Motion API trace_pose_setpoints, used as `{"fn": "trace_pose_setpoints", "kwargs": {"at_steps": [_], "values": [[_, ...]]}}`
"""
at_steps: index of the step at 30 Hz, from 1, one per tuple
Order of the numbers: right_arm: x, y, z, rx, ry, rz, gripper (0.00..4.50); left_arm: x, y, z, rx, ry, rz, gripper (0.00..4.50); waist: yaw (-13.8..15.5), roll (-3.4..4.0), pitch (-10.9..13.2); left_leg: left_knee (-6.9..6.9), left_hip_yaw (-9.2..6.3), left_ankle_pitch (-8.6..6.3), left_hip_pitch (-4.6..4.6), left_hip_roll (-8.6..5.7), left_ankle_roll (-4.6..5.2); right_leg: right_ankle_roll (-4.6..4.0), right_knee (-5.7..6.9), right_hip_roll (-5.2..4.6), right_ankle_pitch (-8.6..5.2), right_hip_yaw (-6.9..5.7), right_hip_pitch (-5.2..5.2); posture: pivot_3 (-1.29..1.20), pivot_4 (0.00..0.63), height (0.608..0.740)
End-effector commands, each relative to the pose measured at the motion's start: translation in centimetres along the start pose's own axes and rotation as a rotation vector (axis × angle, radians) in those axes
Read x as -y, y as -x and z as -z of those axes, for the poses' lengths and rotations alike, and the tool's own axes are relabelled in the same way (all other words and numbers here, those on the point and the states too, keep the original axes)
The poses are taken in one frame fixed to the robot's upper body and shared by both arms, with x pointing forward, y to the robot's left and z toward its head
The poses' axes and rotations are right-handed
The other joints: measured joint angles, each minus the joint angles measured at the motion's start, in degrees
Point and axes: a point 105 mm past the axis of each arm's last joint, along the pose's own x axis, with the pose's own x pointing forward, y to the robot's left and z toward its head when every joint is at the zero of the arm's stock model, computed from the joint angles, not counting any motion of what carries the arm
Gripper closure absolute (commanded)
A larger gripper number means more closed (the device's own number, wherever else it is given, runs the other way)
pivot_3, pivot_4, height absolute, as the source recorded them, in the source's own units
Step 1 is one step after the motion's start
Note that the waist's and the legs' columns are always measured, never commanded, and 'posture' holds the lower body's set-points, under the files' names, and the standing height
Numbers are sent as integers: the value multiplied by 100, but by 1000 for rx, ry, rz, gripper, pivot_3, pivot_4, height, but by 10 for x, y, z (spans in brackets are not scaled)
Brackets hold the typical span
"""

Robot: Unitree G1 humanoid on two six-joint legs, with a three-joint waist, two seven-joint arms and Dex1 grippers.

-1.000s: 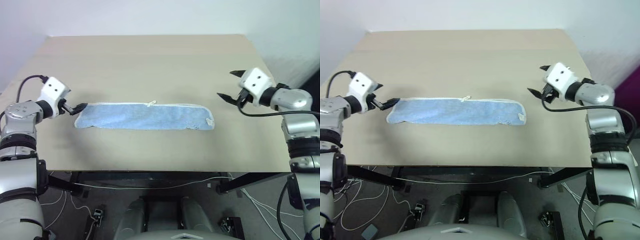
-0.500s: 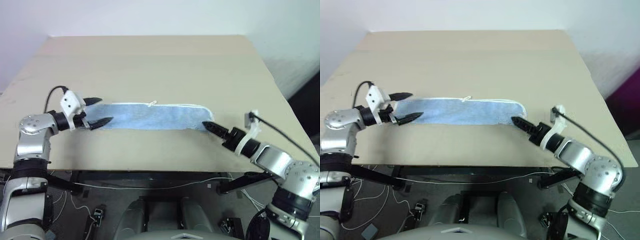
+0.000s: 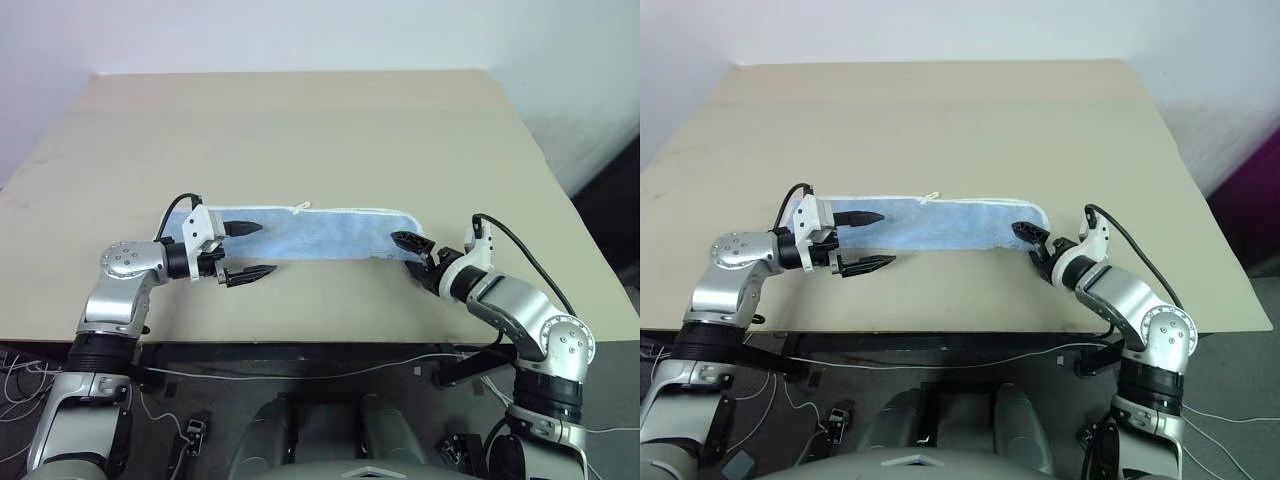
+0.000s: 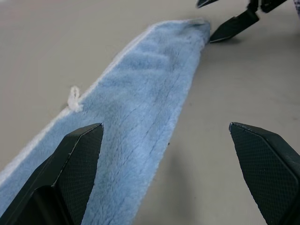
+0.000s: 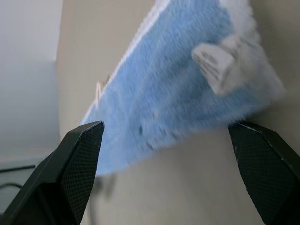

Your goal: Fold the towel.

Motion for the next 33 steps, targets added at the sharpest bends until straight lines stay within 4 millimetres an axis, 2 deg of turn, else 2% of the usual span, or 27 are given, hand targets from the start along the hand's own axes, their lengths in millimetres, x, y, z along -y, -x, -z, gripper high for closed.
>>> {"fn": "trace_pose_setpoints", "kwargs": {"at_steps": [1,3,6,10,17,19,23,28,31,33], "values": [[12,-10,-10,43,-32,43,119,6,-5,-13,51,-23,14,0,0,-2,-2,0,1,0,4,0,0,0,0,0,0,0,5,0,150,740],[16,-14,-13,61,-48,66,119,11,-8,-15,59,-20,29,0,-7,-4,-4,0,1,-1,14,1,1,0,-1,2,0,1,16,0,150,740],[18,-20,-18,91,-72,87,683,16,-10,-15,57,-25,41,0,-4,-7,-8,0,1,-1,21,4,1,0,-1,1,0,3,21,0,150,740],[20,-20,-27,145,-94,102,2086,17,-11,-15,57,-23,40,0,4,-8,-8,0,3,-1,22,3,1,0,-2,2,0,3,23,0,150,740],[29,-4,-44,241,-103,144,4472,20,-12,-14,56,-25,45,0,39,-9,-9,0,2,-1,19,1,2,0,-4,-2,0,3,23,0,150,740],[31,2,-50,264,-97,152,4493,21,-12,-14,56,-26,46,0,76,-9,-9,1,2,-1,18,-1,2,0,-6,-4,0,2,24,0,150,740],[36,24,-74,333,-47,167,4493,21,-12,-13,53,-26,46,0,209,-8,-9,3,3,-5,13,-7,8,1,-14,-9,0,1,25,0,150,740],[31,43,-100,371,110,179,4493,22,-12,-12,51,-25,42,0,153,-6,-7,3,10,-11,6,-8,19,3,-28,-10,1,2,22,0,150,740],[6,46,-107,359,343,138,4493,22,-12,-11,51,-23,38,0,102,4,-2,0,14,-11,9,4,20,3,-27,-5,1,6,20,0,150,740],[-20,40,-97,301,568,82,4493,22,-12,-11,50,-22,36,0,58,6,-1,-1,20,-12,8,4,20,3,-26,-5,1,9,17,0,150,740]]}}
